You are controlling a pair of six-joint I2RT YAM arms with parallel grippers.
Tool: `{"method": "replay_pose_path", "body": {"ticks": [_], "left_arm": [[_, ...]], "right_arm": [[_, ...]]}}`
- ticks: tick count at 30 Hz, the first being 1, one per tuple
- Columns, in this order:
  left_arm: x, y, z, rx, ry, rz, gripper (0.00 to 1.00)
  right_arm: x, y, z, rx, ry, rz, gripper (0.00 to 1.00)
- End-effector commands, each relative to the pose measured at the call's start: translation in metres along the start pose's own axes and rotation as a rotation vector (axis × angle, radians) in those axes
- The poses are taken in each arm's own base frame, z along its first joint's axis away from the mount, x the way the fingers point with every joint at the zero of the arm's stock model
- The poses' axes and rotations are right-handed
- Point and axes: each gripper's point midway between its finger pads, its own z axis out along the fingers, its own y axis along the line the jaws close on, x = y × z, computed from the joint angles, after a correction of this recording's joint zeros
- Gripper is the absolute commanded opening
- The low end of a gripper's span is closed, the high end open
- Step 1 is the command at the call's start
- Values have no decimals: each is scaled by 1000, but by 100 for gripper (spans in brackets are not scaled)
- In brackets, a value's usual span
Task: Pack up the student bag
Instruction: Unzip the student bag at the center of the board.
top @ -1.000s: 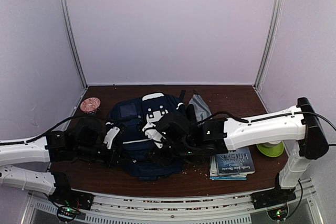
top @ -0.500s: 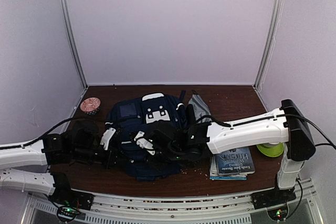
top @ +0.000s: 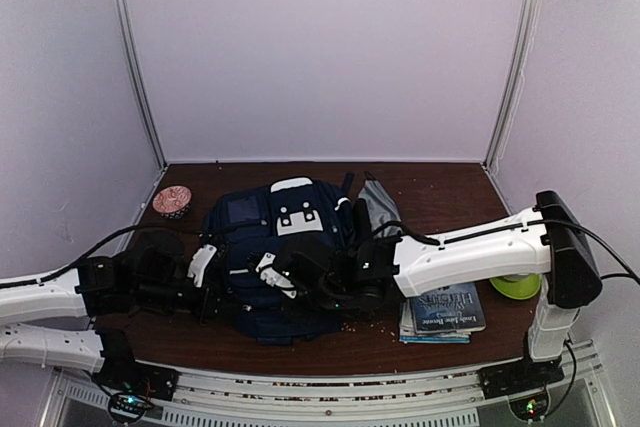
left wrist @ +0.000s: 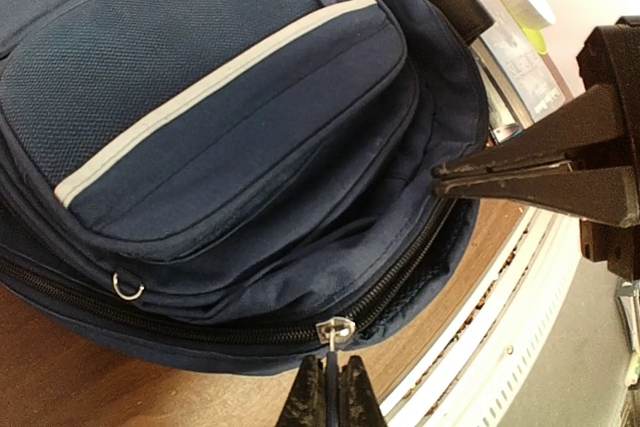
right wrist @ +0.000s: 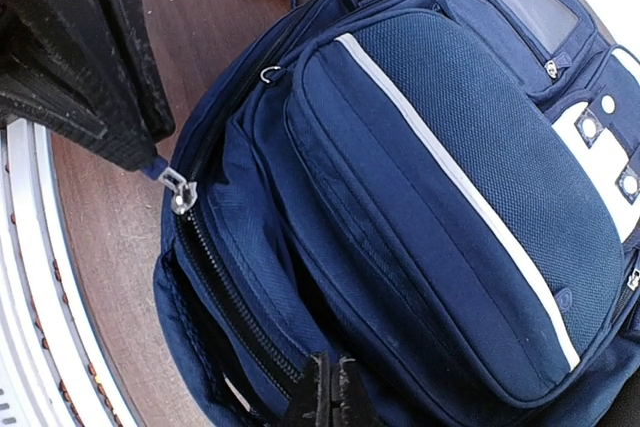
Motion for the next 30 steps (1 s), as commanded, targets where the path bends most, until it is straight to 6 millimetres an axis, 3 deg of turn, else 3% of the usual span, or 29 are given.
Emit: {"method": "replay_pose_path", "body": {"ticks": [1, 6, 10, 13, 18, 22, 27, 30], "left_arm": [[1, 13, -3, -66, -20, -29, 0], [6, 32, -5, -167, -15, -72, 0], [4, 25, -1, -124, -20, -81, 0], [4, 21, 4, -100, -16, -87, 0], [4, 12, 12, -62, -42, -86, 0], [-6, -2, 16, -21, -116, -72, 0], [-13, -15, 20, -20, -176, -34, 0], [-14, -19, 22, -33, -189, -17, 0]], "right_arm": [[-5, -4, -18, 10, -40, -6, 0], [-6, -6, -25, 10, -65, 42, 0], [-14, 1, -33, -46, -110, 108, 47], [-17, -5, -38, -80, -131, 265, 62], [-10, -34, -50, -134, -159, 683, 65], [-5, -32, -55, -229, -161, 925, 64], [32, -37, -42, -150, -64, 1127, 64], [43, -44, -38, -128, -72, 1255, 64]]}}
